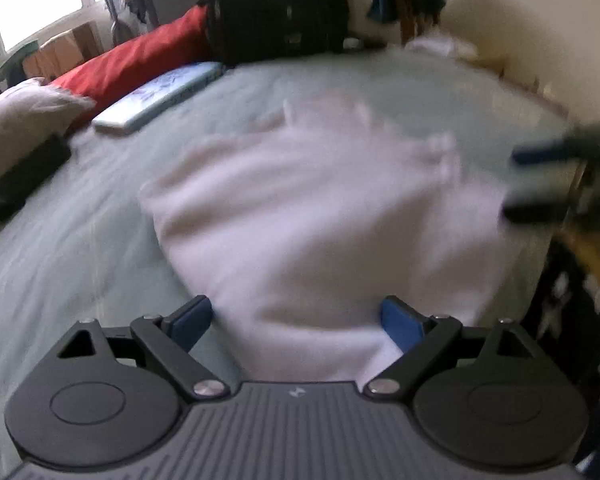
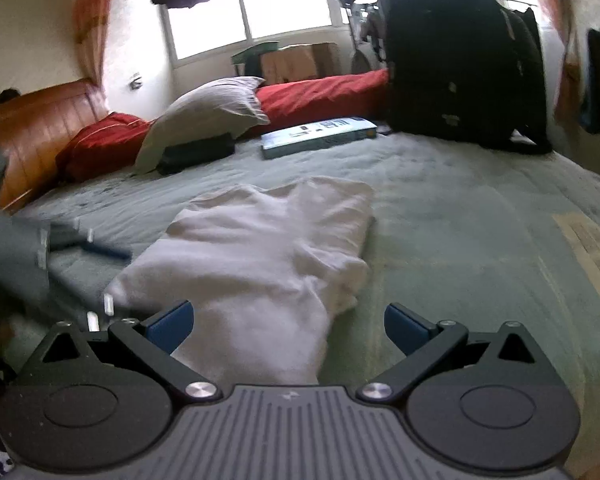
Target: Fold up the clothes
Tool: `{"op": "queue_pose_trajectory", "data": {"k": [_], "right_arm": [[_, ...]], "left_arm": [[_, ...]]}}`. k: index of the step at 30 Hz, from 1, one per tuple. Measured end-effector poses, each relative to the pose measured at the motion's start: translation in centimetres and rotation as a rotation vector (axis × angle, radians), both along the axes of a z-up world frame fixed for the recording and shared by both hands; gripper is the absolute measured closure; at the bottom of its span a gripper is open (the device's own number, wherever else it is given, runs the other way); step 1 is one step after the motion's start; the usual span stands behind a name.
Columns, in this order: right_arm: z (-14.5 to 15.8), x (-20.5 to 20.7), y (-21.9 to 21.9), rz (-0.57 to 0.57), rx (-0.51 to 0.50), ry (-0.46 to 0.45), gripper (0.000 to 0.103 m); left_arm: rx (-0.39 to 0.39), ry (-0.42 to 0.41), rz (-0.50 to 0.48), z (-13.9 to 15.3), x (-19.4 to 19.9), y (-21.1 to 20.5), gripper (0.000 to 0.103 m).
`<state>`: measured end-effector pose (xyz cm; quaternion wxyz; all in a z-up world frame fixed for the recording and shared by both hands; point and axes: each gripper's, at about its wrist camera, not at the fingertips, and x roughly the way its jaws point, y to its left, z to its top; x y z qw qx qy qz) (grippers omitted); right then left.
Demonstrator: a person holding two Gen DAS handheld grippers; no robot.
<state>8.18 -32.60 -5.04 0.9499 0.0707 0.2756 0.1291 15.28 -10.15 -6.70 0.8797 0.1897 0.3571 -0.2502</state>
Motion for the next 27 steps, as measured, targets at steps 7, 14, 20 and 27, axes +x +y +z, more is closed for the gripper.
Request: {"op": "queue_pose_trajectory", "data": {"k": [7, 14, 20, 27], "right_arm": [[0.7, -1.1, -0.3, -0.002, 0.007, -0.029, 0.000], [0.8, -1.6, 0.0, 0.010, 0.006, -0.027, 0.000], [1.9, -1.9, 0.5, 0.067, 0.061, -0.048, 0.000], [2.0, 0.4, 1.4, 0.173, 0.188, 0.006, 0.000]], "left_arm": [[-0.152, 0.036, -0.068, 2.7, -3.2, 1.1, 0.011], [-0.215, 0.195, -0.072, 0.8, -4.1, 0.5, 0.012], [-0.257, 0.153, -0.022, 2.4, -3.3, 2.2, 0.011], [-0.265, 0.105, 0.120, 3.8, -1.6, 5.2, 0.010]]}}
